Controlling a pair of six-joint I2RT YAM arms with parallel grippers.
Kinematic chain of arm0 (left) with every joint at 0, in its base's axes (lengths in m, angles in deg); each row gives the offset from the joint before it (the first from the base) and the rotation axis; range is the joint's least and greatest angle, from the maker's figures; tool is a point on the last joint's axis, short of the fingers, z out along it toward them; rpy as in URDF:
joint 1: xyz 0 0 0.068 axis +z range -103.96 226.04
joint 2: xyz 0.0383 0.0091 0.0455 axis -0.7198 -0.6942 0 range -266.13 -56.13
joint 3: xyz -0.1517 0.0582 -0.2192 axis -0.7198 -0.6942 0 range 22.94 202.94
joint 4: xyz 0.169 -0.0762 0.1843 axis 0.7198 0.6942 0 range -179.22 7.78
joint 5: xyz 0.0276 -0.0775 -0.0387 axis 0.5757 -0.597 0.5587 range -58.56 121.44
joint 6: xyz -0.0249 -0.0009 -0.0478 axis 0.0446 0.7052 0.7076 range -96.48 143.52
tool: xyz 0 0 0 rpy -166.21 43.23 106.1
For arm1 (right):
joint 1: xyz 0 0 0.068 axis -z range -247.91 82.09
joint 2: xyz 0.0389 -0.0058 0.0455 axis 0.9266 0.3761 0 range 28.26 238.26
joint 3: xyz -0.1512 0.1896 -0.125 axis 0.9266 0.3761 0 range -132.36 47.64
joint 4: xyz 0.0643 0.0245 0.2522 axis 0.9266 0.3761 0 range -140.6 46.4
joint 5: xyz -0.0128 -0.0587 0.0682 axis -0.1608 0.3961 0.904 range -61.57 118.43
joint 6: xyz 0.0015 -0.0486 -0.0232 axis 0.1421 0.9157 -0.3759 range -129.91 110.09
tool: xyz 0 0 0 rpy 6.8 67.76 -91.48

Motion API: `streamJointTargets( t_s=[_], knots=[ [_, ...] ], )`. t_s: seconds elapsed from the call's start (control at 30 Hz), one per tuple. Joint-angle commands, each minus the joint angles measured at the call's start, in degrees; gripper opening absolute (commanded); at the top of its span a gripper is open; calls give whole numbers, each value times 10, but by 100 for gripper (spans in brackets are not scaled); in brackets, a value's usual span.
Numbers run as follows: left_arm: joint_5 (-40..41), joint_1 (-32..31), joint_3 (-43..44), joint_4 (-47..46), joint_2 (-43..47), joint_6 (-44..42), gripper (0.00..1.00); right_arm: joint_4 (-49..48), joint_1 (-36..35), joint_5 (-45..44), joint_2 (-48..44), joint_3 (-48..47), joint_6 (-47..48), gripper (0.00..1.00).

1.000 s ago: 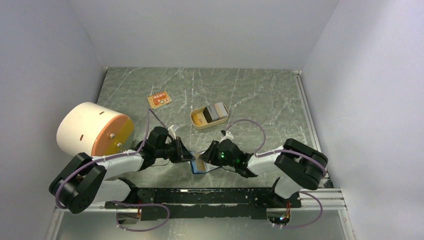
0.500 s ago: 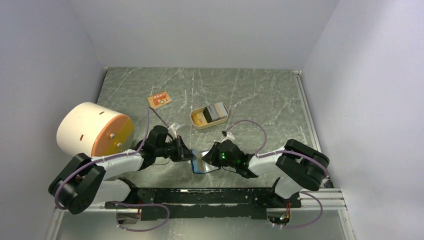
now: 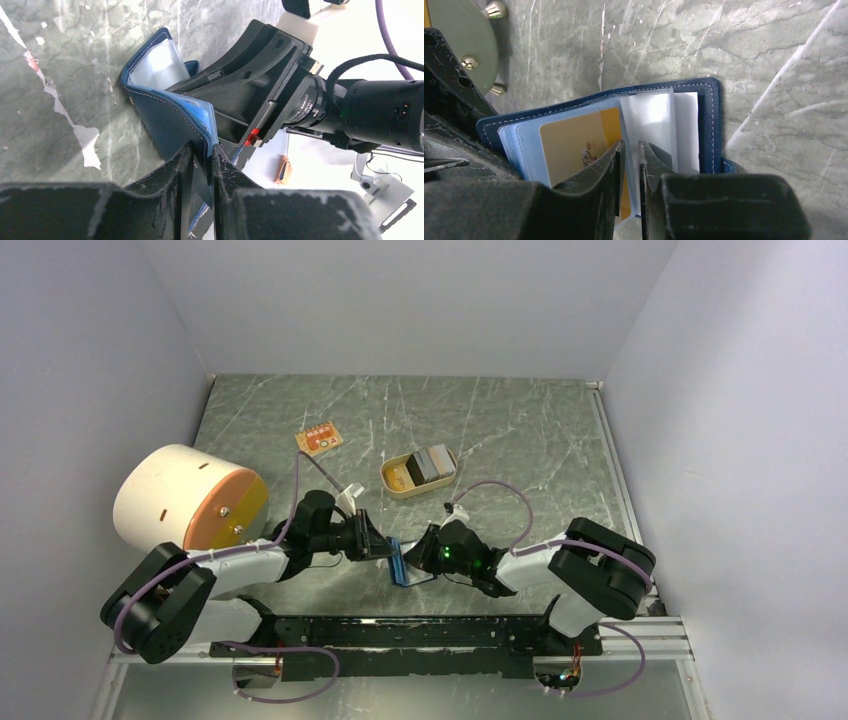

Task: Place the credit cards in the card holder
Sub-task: Insert the credit card into the card holder, then turn over the card slot in the card holder.

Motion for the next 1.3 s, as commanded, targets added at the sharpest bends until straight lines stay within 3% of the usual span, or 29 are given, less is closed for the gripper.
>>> streamJointTargets(
  t_s=[0.0, 0.2, 0.67, 0.97, 1.27],
  knots=[
    [-31, -4, 4, -60, 6, -2, 22, 10, -4, 4, 15, 7, 1, 21],
    [-17, -3, 5, -43, -10, -12, 14, 11, -4, 4, 18, 5, 3, 21],
    [1, -4, 32, 32, 9, -24, 37, 69, -14, -23, -1, -21, 27, 20],
    [39, -4, 54, 107, 15, -49, 37, 98, -27, -42, -7, -37, 34, 20],
    [46, -4, 57, 117, 13, -54, 34, 104, -34, -48, -7, -42, 35, 20]
  ],
)
